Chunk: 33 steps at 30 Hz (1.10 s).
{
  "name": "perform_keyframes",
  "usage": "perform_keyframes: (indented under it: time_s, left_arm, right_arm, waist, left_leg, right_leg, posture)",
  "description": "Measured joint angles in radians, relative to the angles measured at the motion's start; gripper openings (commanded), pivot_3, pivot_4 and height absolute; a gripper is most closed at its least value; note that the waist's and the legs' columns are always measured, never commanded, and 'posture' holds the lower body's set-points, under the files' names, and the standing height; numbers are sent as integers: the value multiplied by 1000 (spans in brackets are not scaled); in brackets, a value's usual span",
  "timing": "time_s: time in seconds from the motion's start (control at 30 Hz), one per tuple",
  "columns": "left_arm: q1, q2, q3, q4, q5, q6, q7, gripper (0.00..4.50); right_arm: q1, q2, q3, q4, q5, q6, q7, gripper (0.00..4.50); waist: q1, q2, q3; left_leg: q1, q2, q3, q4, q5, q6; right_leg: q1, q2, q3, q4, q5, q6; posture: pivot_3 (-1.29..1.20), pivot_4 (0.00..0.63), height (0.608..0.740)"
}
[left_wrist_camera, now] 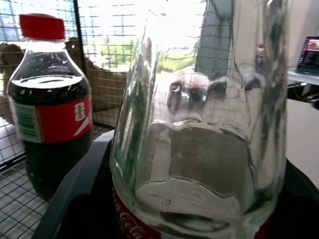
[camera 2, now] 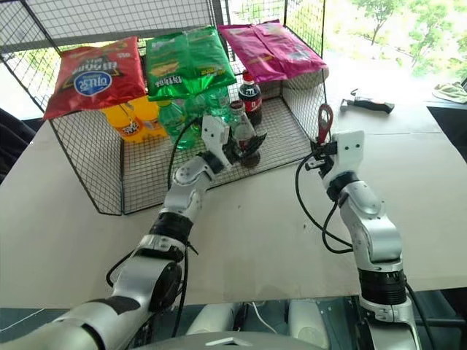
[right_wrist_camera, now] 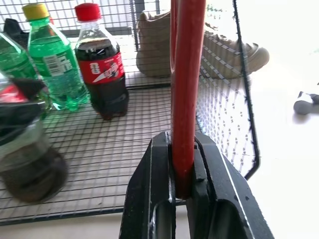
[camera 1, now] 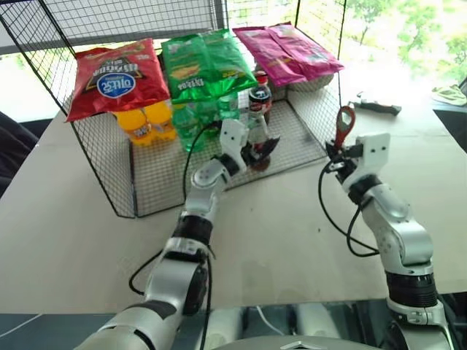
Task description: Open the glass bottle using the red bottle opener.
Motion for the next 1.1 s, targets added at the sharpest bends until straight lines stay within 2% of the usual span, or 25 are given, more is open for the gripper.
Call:
perform_keyframes:
  time_s: [0.13,0.23,0.37,0.6,0.67,0.73,1.1]
  left_arm:
    - [100,69,-66,-272,-32,175,-39,2713]
    - [170,97,-100,-362,-35,233,-45,2713]
    - [240,106,-139,-389,-7,228,-39,2713]
    - [240,93,-137,-389,2,216,-11,2713]
    - [240,87,-137,-389,-6,217,-17,3741]
    - [239,85,-136,-389,-19,215,-24,4470]
    - [243,64,-116,-396,-57,128,-42,4470]
  right_arm:
    - [-22,-14,-42,31,0,-9,0,0]
    - [-29,-19,-61,53,0,-22,0,0]
    - [-40,-17,-71,72,-1,-30,0,0]
    - [-43,-9,-67,72,-1,-33,1,0]
    - [-43,-9,-67,72,-3,-34,1,0]
    - [-43,-9,-67,73,-4,-37,1,0]
    - [-43,-9,-68,74,-6,-42,2,0]
  waist:
    - [-9,0,0]
    - [-11,0,0]
    - [-11,0,0]
    - [-9,0,0]
    - [-9,0,0]
    - [-9,0,0]
    - [-9,0,0]
  left_leg:
    - [2,1,1,0,0,0]
    - [4,1,2,0,0,0]
    - [4,1,2,0,0,0]
    - [4,1,2,0,0,0]
    - [4,1,2,0,0,0]
    - [4,1,2,0,0,0]
    - [4,1,3,1,0,0]
  right_leg:
    - [1,0,1,1,0,0]
    - [2,1,2,1,0,0]
    - [2,1,2,1,0,0]
    - [2,1,2,1,0,0]
    - [2,1,2,1,0,0]
    - [2,1,2,1,0,0]
    - [2,0,2,1,0,0]
  posture:
    - [0,150,740]
    - [0,150,740]
    - [0,150,740]
    - [0,150,740]
    - [0,150,740]
    - [0,150,740]
    - [0,150,740]
